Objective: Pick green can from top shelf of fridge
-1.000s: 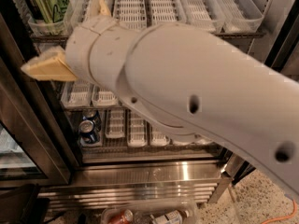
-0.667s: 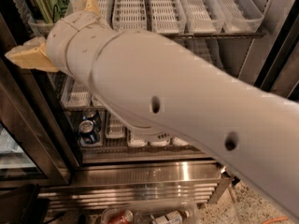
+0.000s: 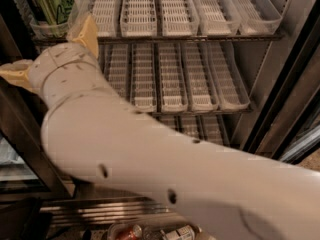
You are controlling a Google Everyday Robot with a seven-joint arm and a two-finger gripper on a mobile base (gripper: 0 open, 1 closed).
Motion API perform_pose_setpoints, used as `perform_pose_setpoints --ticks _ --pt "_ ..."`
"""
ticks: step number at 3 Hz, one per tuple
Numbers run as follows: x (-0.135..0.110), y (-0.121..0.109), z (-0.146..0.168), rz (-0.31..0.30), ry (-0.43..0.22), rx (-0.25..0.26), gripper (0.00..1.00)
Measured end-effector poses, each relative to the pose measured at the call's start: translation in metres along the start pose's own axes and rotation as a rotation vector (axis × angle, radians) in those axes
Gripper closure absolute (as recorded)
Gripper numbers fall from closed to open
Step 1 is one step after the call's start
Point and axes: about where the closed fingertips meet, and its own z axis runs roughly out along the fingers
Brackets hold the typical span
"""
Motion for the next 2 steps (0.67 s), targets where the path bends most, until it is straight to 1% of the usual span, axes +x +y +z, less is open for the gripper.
perform_pose_setpoints --ticks 1,2 --pt "0.0091 0.0029 0.0043 0.012 -0.003 0.084 0.0" --pt "0.0152 -0.0049 0.0091 0.01 -0.016 0.181 0.0"
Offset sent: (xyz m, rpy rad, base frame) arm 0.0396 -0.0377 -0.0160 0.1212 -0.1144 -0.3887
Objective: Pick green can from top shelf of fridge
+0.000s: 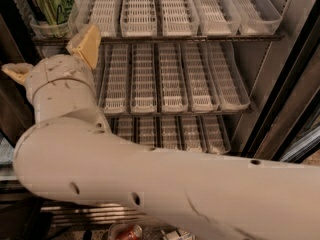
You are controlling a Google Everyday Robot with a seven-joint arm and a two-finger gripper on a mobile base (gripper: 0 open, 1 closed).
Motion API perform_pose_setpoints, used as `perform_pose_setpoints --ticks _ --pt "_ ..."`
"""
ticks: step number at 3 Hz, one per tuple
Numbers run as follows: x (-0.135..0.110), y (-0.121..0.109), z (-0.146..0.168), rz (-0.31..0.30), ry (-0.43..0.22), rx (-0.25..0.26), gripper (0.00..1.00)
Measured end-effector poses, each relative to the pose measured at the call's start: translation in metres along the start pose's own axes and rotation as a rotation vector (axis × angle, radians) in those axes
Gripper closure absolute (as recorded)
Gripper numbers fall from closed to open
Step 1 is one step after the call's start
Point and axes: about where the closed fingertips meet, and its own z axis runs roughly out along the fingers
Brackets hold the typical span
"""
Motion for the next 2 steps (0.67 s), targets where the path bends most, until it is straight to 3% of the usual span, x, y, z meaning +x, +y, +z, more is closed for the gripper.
perform_pose_setpoints --ticks 1,2 --pt "-0.007 -0.025 -0.0013 0.002 -0.064 0.113 0.0" --pt "-0.0108 -0.0233 -0.0003 -0.009 -0.073 0.123 0.0"
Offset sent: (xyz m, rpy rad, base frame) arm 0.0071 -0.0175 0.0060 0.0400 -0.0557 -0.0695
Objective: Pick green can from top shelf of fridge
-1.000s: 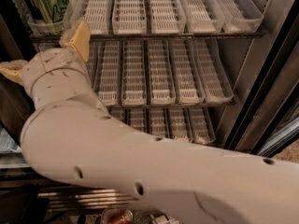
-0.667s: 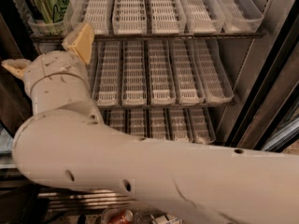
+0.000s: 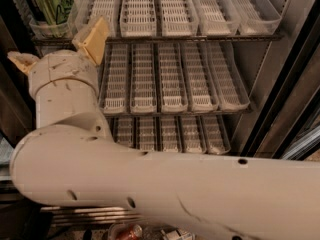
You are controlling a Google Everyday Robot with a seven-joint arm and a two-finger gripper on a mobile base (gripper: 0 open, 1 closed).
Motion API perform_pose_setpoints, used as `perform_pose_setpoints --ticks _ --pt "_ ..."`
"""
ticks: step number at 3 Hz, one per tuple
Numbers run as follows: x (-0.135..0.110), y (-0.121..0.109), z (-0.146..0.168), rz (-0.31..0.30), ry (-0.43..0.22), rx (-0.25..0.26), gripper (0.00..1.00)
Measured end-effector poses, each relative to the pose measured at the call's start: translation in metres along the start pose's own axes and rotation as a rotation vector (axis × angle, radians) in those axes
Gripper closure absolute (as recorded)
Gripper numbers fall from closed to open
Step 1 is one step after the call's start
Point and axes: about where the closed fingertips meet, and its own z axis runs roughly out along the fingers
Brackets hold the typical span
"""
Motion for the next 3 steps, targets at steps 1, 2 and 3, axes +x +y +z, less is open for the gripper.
perform_pose_setpoints --ticks 1,2,3 --pt "-0.001 0.001 0.008 -0.014 -0.014 0.017 0.0" --pt "-0.003 -0.003 0.015 -0.026 -0.031 0.046 0.0" --pt "-0.004 -0.006 0.018 -0.032 -0.04 0.075 0.0"
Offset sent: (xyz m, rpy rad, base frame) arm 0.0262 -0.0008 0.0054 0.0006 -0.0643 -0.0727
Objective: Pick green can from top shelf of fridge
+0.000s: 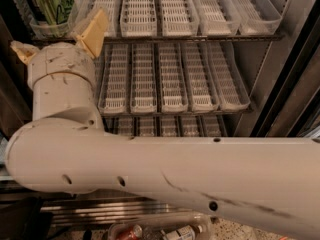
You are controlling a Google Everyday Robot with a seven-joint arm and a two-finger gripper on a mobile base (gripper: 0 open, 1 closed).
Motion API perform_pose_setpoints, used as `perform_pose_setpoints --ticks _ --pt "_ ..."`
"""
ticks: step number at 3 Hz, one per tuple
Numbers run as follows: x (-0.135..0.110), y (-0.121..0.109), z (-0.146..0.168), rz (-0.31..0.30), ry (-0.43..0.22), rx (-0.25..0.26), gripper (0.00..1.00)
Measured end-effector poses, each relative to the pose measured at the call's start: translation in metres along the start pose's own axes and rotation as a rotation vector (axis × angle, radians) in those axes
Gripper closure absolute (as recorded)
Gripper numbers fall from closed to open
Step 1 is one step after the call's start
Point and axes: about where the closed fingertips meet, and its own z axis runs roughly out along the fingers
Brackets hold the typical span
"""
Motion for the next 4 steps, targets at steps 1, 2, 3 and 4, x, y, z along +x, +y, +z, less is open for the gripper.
perform_pose_setpoints --ticks 1,2,3,4 --pt "-0.002 -0.003 0.001 0.001 -0.006 0.021 0.16" --pt "-0.002 0.001 0.003 0.012 -0.006 0.024 0.17" --pt "-0.004 0.011 0.008 0.023 -0.014 0.012 0.14" --pt "-0.004 0.035 0.018 0.027 -0.016 -0.004 0.04"
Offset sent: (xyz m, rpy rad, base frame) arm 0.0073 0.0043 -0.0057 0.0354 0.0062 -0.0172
